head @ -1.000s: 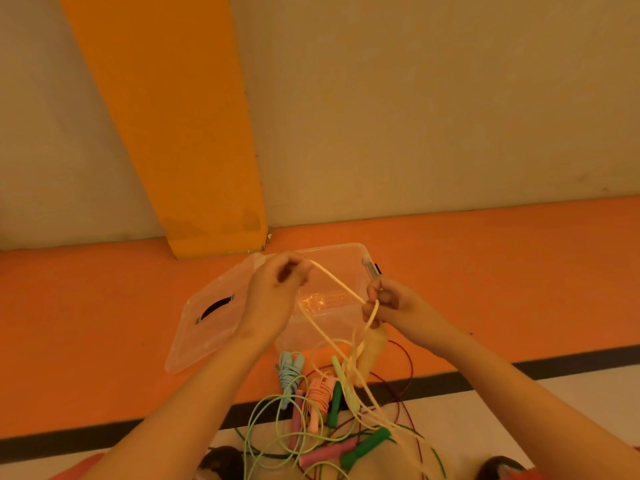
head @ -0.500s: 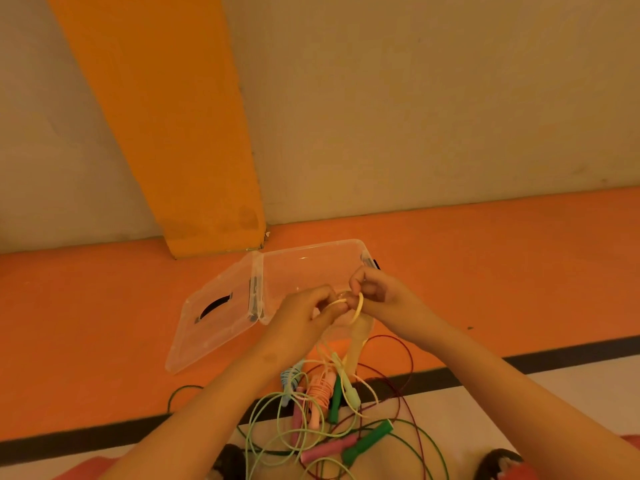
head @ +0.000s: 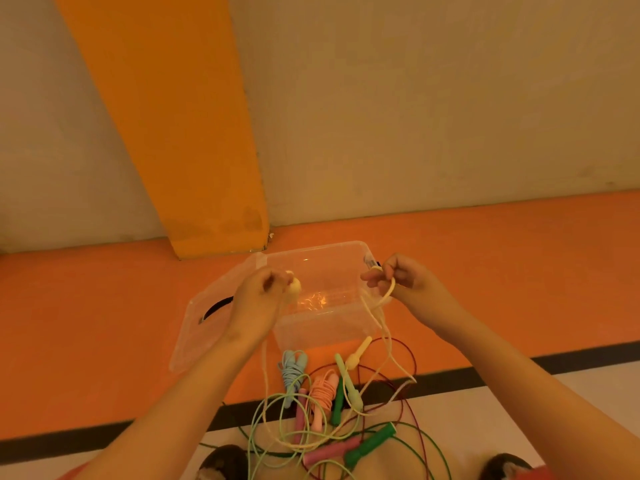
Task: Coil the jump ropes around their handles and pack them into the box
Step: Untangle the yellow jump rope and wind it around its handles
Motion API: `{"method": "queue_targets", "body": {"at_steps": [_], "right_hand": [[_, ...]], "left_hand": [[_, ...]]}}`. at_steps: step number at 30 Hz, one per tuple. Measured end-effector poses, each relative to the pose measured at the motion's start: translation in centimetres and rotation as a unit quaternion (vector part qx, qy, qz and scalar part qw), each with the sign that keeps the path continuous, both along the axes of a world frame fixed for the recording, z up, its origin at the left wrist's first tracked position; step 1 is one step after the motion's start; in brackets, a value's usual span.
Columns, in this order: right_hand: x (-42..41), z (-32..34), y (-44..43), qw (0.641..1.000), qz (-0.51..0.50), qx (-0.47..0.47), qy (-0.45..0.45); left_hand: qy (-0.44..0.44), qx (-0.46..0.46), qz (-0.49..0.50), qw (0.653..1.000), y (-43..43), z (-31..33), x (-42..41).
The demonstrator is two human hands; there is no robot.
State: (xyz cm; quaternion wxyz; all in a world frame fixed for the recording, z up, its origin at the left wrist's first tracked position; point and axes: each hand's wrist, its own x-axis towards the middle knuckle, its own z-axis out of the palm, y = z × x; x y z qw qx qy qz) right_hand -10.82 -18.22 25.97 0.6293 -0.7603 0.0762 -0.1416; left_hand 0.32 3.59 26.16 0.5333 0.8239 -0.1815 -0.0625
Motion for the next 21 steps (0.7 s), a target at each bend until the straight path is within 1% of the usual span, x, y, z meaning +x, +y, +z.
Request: {"method": "queue_targets", "body": {"at_steps": [3, 4, 5, 7, 9, 10, 12, 14, 17, 19, 21], "right_hand": [[-0.1, 1.1, 0.6, 0.999, 0.014, 0.025, -0.024], [-0.1, 1.5, 0.8, 0.999, 0.020, 0.036, -0.032], [-0.1, 1.8, 1.0, 0.998, 0.025, 0.047, -0.040], [-0.1, 2.3, 1.4, 0.996, 0.036, 0.064, -0.054], [0.0, 2.9, 1.8, 0.994, 0.039, 0.075, -0.063], [0.0, 3.1, 1.9, 0.994, 0.039, 0.081, -0.066], [0.2, 3.6, 2.2, 0.992, 0.033, 0.098, -0.074], [0.5, 4.1, 2.4, 0.989, 0.020, 0.122, -0.078], [0.4, 4.8, 2.3, 0.983, -0.016, 0.173, -0.062], [0.1, 5.2, 2.0, 0.977, -0.033, 0.201, -0.055], [-0.2, 5.6, 1.6, 0.974, -0.040, 0.217, -0.048]], "left_hand": [[-0.035, 0.148, -0.048, 0.987, -0.3, -0.5, -0.6], [-0.042, 0.186, -0.057, 0.980, -0.5, -0.7, -0.9], [-0.041, 0.198, -0.066, 0.977, -0.6, -0.8, -1.2], [-0.042, 0.174, -0.106, 0.978, -1.0, -0.9, -1.8], [-0.055, 0.146, -0.173, 0.973, -1.6, -0.9, -2.4], [-0.059, 0.145, -0.202, 0.967, -1.9, -1.0, -2.6], [-0.060, 0.150, -0.229, 0.960, -2.5, -1.1, -2.7], [-0.047, 0.125, -0.226, 0.965, -3.1, -1.0, -2.7], [0.038, 0.005, -0.206, 0.978, -3.6, -0.4, -2.7], [0.070, -0.060, -0.197, 0.976, -3.6, 0.5, -2.5], [0.089, -0.095, -0.199, 0.971, -3.5, 1.3, -2.4]]}}
